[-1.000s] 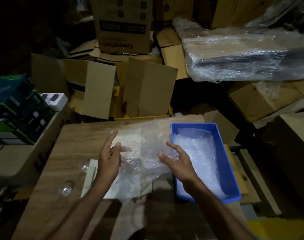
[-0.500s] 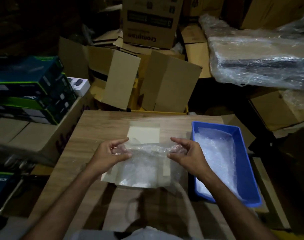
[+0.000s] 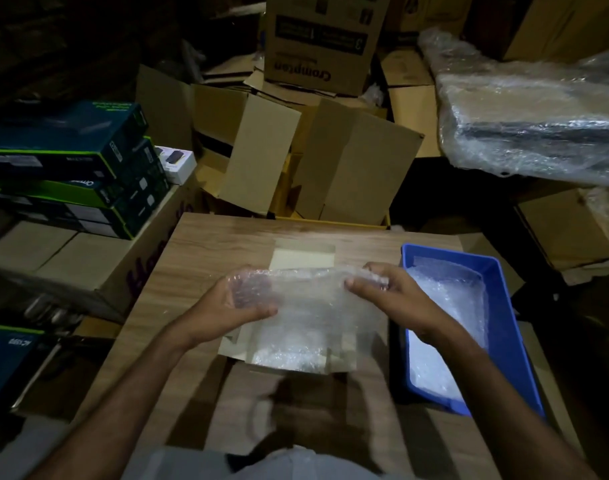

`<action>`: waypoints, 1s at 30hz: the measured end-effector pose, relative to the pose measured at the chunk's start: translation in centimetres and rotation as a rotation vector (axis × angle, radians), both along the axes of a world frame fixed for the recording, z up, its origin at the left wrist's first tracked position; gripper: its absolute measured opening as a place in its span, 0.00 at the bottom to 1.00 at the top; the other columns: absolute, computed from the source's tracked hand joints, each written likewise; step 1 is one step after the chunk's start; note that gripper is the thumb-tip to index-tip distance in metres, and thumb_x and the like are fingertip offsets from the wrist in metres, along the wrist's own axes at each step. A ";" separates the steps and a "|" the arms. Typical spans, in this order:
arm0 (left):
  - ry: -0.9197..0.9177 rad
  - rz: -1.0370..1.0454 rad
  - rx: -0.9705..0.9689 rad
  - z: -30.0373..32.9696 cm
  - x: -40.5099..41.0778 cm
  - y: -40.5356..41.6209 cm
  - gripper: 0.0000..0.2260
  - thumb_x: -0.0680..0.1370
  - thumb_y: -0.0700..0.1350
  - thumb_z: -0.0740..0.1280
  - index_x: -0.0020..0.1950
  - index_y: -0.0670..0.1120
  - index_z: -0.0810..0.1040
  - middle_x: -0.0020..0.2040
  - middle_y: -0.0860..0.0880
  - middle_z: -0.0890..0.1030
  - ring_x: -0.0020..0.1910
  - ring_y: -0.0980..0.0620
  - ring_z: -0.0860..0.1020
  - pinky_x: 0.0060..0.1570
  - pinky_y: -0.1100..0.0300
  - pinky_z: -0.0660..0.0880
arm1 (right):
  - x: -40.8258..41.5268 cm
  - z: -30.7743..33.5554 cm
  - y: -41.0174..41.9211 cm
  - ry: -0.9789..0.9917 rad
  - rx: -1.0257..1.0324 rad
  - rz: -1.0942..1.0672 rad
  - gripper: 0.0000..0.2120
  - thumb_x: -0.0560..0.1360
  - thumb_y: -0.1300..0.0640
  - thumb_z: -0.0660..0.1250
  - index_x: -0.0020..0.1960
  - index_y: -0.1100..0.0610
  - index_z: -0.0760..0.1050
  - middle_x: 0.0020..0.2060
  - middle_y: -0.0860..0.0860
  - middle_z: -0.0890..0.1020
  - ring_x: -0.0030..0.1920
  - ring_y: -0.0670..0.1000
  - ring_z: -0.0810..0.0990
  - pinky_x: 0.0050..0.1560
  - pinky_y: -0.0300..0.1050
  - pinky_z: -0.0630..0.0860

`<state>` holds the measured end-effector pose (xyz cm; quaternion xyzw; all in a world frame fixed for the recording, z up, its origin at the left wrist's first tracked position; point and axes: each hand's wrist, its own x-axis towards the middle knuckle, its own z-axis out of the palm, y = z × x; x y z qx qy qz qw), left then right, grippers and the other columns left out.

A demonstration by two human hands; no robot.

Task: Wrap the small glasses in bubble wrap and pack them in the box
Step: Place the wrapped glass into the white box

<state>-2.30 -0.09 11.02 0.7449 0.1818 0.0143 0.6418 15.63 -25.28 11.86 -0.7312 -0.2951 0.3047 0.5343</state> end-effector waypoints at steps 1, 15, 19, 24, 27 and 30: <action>0.016 0.034 0.024 -0.6 0.3 0.0 0.16 0.73 0.43 0.76 0.60 0.47 0.80 0.56 0.49 0.85 0.57 0.50 0.84 0.54 0.56 0.81 | -0.1 -0.2 0.4 0.072 0.054 -0.072 0.13 0.78 0.50 0.72 0.44 0.60 0.80 0.40 0.49 0.83 0.42 0.47 0.82 0.44 0.40 0.76; 0.041 0.274 -0.110 -5.5 -1.1 -0.6 0.48 0.72 0.49 0.77 0.78 0.72 0.47 0.83 0.57 0.45 0.79 0.50 0.48 0.72 0.37 0.63 | -4.3 -5.9 1.0 0.235 0.098 -0.393 0.46 0.69 0.58 0.80 0.78 0.41 0.59 0.69 0.48 0.65 0.69 0.49 0.66 0.46 0.32 0.73; -0.040 0.240 -0.011 -6.1 -1.4 -0.8 0.37 0.76 0.47 0.75 0.78 0.67 0.60 0.80 0.61 0.60 0.78 0.55 0.58 0.69 0.46 0.70 | -4.3 -7.3 0.8 0.069 0.129 -0.216 0.30 0.70 0.63 0.79 0.68 0.48 0.76 0.64 0.34 0.78 0.66 0.42 0.76 0.59 0.31 0.74; 0.012 0.076 0.115 -6.1 -1.9 -0.1 0.33 0.69 0.48 0.81 0.73 0.57 0.74 0.75 0.60 0.70 0.72 0.56 0.72 0.72 0.54 0.69 | -3.7 -8.2 1.2 0.006 0.055 -0.236 0.25 0.71 0.62 0.79 0.66 0.53 0.79 0.63 0.41 0.81 0.65 0.35 0.76 0.63 0.29 0.72; 0.077 0.048 0.219 -5.9 -1.9 0.0 0.37 0.70 0.43 0.80 0.76 0.53 0.70 0.77 0.57 0.67 0.68 0.32 0.64 0.70 0.38 0.65 | -3.5 -8.8 1.2 -0.055 -0.055 -0.157 0.32 0.70 0.57 0.81 0.71 0.52 0.75 0.66 0.40 0.78 0.65 0.33 0.73 0.62 0.25 0.68; 0.095 0.018 0.224 -6.6 -1.5 0.6 0.39 0.71 0.46 0.80 0.78 0.54 0.66 0.78 0.58 0.65 0.76 0.47 0.65 0.76 0.47 0.63 | -3.5 -9.1 1.3 -0.122 -0.099 -0.165 0.30 0.72 0.57 0.78 0.72 0.52 0.74 0.67 0.41 0.77 0.65 0.36 0.74 0.63 0.27 0.71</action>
